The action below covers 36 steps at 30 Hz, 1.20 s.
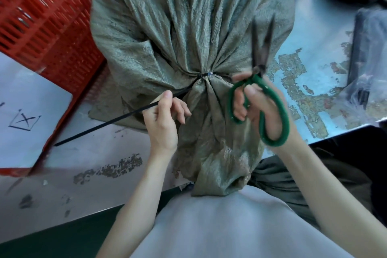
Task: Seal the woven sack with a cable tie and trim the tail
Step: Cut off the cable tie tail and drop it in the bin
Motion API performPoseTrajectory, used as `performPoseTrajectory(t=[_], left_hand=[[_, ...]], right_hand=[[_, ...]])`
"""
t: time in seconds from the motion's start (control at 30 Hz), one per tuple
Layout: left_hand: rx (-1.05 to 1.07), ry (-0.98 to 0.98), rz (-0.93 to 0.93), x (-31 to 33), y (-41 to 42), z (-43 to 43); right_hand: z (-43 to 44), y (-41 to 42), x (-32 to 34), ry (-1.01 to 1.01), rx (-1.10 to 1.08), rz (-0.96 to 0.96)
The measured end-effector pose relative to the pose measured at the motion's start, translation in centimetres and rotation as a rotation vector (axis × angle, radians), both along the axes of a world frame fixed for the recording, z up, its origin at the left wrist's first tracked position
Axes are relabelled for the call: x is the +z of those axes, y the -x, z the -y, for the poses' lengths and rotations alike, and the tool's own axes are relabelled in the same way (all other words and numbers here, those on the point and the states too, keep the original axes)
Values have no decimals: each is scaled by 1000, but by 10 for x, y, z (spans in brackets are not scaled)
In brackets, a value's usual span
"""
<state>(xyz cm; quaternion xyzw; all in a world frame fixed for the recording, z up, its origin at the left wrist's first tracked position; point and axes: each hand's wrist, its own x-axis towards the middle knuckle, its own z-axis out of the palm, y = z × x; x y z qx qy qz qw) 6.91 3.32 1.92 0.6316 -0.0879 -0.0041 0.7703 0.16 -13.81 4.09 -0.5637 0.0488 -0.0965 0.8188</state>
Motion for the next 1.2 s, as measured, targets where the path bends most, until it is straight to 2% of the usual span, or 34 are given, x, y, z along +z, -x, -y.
performPoseTrajectory(t=[0.17,0.27,0.4,0.53,0.63,0.73,0.87,0.97,1.03,1.13,1.2], left_hand=[[-40,6,-45,1,7,10],[-55,10,-65,2,10,13],[-78,-19,-64,3,12,16],[-120,-45,-34,6,14,20],[-144,-91,-31,5,13,19],[-156,-162,-27,4,13,16],[-155,-239,-23,6,16,16],[-165,-251,-26,6,17,18],[-180,-238,-27,6,18,19],[-193,-220,-36,9,18,21],[-184,-216,-39,12,18,21]], right_hand=[[38,10,-2,-15,-395,-204],[65,14,-17,29,-557,-425],[91,19,-46,384,-626,-735],[95,22,-78,748,-588,-810],[96,24,-93,824,-557,-852],[95,25,-98,821,-557,-794],[88,22,-79,758,-729,-674],[71,16,-41,578,-812,-474],[51,14,-12,502,-728,-321],[22,13,15,576,-458,-139],[7,11,23,628,-299,-90]])
